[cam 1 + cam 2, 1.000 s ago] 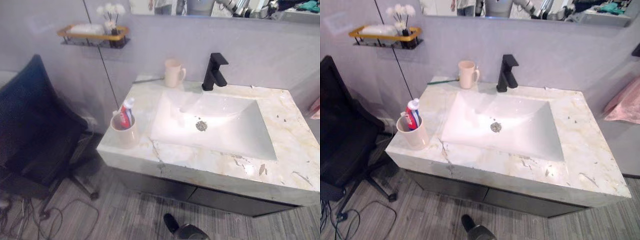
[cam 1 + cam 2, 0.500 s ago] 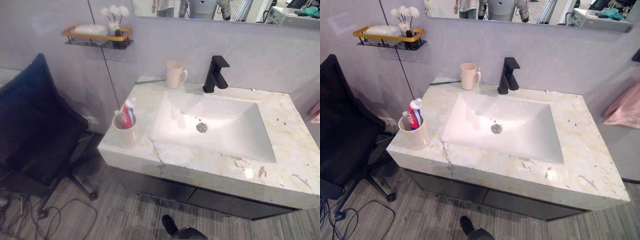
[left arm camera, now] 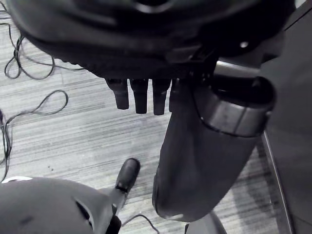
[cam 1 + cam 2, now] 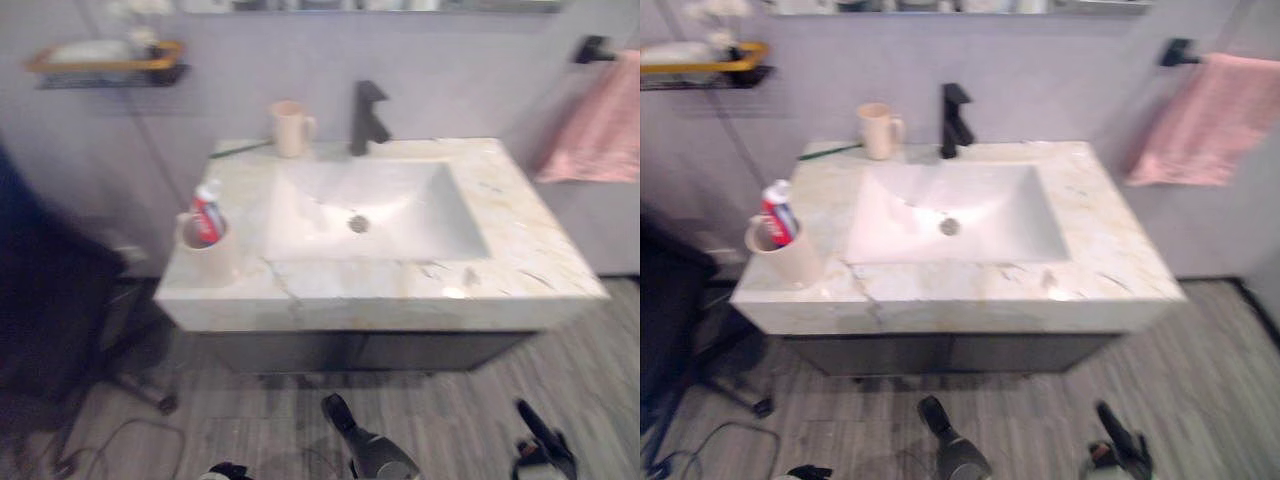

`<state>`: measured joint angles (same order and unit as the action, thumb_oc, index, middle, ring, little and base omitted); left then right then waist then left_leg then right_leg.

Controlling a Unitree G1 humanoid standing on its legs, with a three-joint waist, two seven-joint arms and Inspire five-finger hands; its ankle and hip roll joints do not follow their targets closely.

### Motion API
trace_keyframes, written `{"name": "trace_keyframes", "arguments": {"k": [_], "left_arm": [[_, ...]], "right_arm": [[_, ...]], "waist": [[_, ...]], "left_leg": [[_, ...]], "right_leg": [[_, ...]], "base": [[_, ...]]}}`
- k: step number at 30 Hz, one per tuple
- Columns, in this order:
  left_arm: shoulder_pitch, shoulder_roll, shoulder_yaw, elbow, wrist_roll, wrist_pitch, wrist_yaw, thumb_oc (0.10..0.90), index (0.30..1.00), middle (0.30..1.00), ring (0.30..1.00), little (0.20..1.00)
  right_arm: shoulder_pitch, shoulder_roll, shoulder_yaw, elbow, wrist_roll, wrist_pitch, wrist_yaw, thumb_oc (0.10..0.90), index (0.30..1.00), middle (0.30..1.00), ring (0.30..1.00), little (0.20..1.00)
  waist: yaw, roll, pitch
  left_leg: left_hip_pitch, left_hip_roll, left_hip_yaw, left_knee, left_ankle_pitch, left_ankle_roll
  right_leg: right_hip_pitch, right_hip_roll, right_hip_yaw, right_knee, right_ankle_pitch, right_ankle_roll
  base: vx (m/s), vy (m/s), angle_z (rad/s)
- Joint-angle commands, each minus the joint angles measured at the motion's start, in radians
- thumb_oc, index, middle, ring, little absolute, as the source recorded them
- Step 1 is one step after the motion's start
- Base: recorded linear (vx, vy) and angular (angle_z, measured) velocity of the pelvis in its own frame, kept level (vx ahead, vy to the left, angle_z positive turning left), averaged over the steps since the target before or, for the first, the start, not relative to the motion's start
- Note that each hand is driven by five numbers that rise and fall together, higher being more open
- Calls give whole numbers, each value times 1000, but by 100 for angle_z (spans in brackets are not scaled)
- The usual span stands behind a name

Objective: Organize the bathroom.

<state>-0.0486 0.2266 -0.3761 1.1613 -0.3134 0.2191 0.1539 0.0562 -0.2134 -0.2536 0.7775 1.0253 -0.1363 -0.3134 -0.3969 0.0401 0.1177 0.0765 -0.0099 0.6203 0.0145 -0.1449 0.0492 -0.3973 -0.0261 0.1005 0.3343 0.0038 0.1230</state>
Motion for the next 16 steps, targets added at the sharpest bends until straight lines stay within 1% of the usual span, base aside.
{"name": "trace_keyframes", "arguments": {"k": [1, 2, 3, 4, 5, 6, 7, 8, 9, 10, 12, 14, 16], "left_arm": [[19, 60, 49, 17, 5, 24, 25, 800, 900, 900, 900, 900], [24, 80, 50, 23, 36, 23, 9, 800, 900, 900, 900, 900], [24, 82, 56, 27, 44, 23, 6, 800, 900, 900, 900, 900], [23, 81, 66, 29, 55, 20, 4, 800, 900, 900, 900, 900], [22, 81, 72, 25, 54, 24, 2, 800, 900, 900, 900, 900], [21, 78, 79, 14, 45, 27, -8, 800, 900, 900, 900, 900], [20, 76, 80, 10, 39, 22, -16, 800, 900, 900, 900, 900], [12, 66, 79, 1, 50, 3, -38, 800, 900, 900, 900, 900], [6, 59, 75, -1, 76, 9, -51, 800, 900, 900, 900, 900], [3, 56, 71, -2, 92, 16, -61, 800, 900, 900, 900, 900], [3, 42, 45, -7, 63, 14, -56, 800, 900, 900, 900, 900], [5, 31, 44, -9, 55, 10, -59, 800, 900, 900, 900, 900], [6, 30, 45, -10, 53, 15, -59, 800, 900, 900, 900, 900]], "right_arm": [[22, -73, 16, -66, -40, -51, 12, 800, 900, 900, 900, 900], [9, -46, 41, -65, -42, -69, -3, 800, 900, 900, 900, 900], [5, -40, 52, -62, -44, -75, -1, 800, 900, 900, 900, 900], [3, -29, 73, -59, -49, -80, -3, 800, 900, 900, 900, 900], [1, -26, 81, -61, -58, -76, -5, 800, 900, 900, 900, 900], [-6, -24, 93, -71, -71, -69, -21, 800, 900, 900, 900, 900], [-8, -24, 97, -74, -72, -69, -29, 800, 900, 900, 900, 900], [-13, -25, 108, -75, -64, -69, -31, 800, 900, 900, 900, 900], [-12, -30, 107, -64, -65, -71, -20, 800, 900, 900, 900, 900], [-13, -34, 107, -58, -65, -72, -18, 800, 900, 900, 900, 900], [-16, -40, 113, -47, -66, -72, -36, 800, 900, 900, 900, 900], [-14, -46, 109, -18, -57, -88, -40, 800, 900, 900, 900, 900], [-13, -47, 108, -16, -54, -91, -45, 800, 900, 900, 900, 900]], "waist": [[17, 24, -18], [40, 8, -23], [48, -4, -30], [56, -26, -41], [59, -33, -43], [64, -35, -43], [65, -36, -43], [73, -34, -42], [76, -34, -44], [76, -34, -45], [74, -33, -50], [74, -34, -61], [75, -34, -67]], "left_leg": [[-178, -7, -362, 181, -6, 6], [-215, 2, -370, 217, 12, 7], [-221, -3, -372, 229, 13, 4], [-227, -11, -372, 246, 12, -7], [-228, -9, -374, 249, 15, -14], [-229, 3, -374, 250, 22, -19], [-230, 6, -373, 252, 23, -20], [-237, 22, -389, 251, 29, -26], [-233, 27, -399, 246, 31, -27], [-230, 28, -406, 242, 35, -28], [-215, 32, -430, 217, 51, -31], [-189, 31, -437, 186, 57, -31], [-188, 30, -436, 178, 62, -32]], "right_leg": [[176, -81, 46, 74, -126, 45], [196, -89, 24, 9, -82, 37], [219, -92, 10, -43, -59, 36], [260, -86, -20, -148, -10, 30], [272, -80, -37, -175, 1, 24], [274, -72, -57, -174, -5, 13], [274, -69, -62, -172, -8, 10], [281, -53, -84, -166, -28, -10], [287, -45, -94, -165, -35, -17], [290, -39, -99, -164, -38, -21], [294, -22, -109, -159, -46, -31], [305, -13, -121, -176, -44, -32], [303, -11, -122, -181, -41, -32]], "base": [[-234, -301, -12], [-182, -286, 51], [-217, -400, 52], [-98, -279, -7], [-120, -263, -23], [-92, -142, -34], [-102, -154, -10], [-64, -147, -4], [-49, -152, 3], [-17, -101, 9], [-19, -76, 4], [-9, -55, -9], [-8, -23, -7]]}}
